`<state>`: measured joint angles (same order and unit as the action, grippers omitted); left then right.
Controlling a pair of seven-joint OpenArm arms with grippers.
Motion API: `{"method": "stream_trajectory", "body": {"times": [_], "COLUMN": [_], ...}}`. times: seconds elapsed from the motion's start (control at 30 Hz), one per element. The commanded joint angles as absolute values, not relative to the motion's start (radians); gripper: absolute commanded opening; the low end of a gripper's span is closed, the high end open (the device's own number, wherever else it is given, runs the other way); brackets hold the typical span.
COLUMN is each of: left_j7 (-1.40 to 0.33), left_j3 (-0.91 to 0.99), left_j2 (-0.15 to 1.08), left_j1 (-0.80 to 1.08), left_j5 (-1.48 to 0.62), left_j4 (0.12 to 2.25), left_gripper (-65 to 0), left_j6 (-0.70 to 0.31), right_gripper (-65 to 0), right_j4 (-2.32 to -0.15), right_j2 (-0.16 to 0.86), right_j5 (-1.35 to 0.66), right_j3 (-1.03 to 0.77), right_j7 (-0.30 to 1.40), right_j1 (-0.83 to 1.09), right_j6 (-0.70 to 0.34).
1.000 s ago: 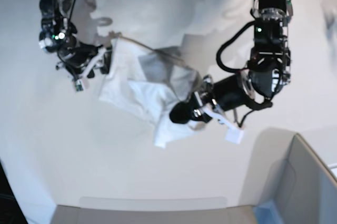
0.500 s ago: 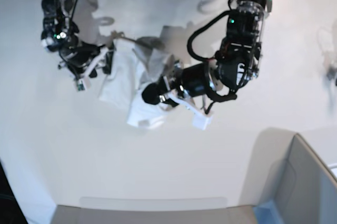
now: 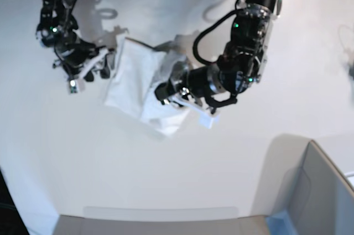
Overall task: Layout the t-shirt on the table in an organized manner, then fold the t-shirt properly
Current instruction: 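Carry the folded bundle with the left gripper while the right gripper withdraws, then lower and press the bundle onto the table with the left gripper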
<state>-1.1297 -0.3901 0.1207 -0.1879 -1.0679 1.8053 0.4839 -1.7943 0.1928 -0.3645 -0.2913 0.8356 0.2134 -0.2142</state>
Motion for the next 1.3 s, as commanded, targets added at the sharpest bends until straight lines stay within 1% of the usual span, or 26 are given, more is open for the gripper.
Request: {"method": "stream_trajectory", "body": {"times": [0.0,0.17,0.5,0.57,0.6,0.63,0.8,1.27], "left_j7": [-1.142,-1.142,-1.142,-1.138,-1.122,-1.104,-1.082,-1.073], "left_j3": [-0.414,-0.478,-0.478,-0.478,-0.478,-0.478,-0.476,-0.479], "left_j2": [0.096,0.054,0.053,0.051,0.047,0.042,0.039,0.013], "left_j1": [-0.208,-0.208,-0.216,-0.216,-0.216,-0.216,-0.225,-0.272], "left_j5": [-1.064,-0.951,-0.895,-0.872,-0.86,-0.849,-0.831,-0.829], "left_j4": [1.821,1.821,1.799,1.79,1.79,1.79,1.785,1.751], "left_gripper": [-65.0,-65.0,-65.0,-59.8,-58.3,-58.5,-64.7,-65.0], "left_j6": [0.476,0.476,0.476,0.476,0.476,0.476,0.476,0.476], "right_gripper": [-36.0,-36.0,-36.0,-36.0,-36.0,-36.0,-36.0,-36.0], "right_j4": [-1.811,-1.813,-1.807,-1.807,-1.807,-1.807,-1.807,-1.808], "right_j2": [0.203,0.205,0.202,0.202,0.202,0.202,0.203,0.203], "right_j5": [-0.367,-0.367,-0.367,-0.367,-0.367,-0.367,-0.367,-0.367], "right_j3": [-0.311,-0.341,-0.476,-0.492,-0.499,-0.504,-0.503,-0.504], "right_j7": [0.819,0.82,0.822,0.822,0.822,0.822,0.822,0.822], "right_j1": [0.202,0.202,0.223,0.225,0.225,0.225,0.245,0.259], "right_j6": [-0.219,-0.219,-0.219,-0.219,-0.219,-0.219,-0.219,-0.219]}}
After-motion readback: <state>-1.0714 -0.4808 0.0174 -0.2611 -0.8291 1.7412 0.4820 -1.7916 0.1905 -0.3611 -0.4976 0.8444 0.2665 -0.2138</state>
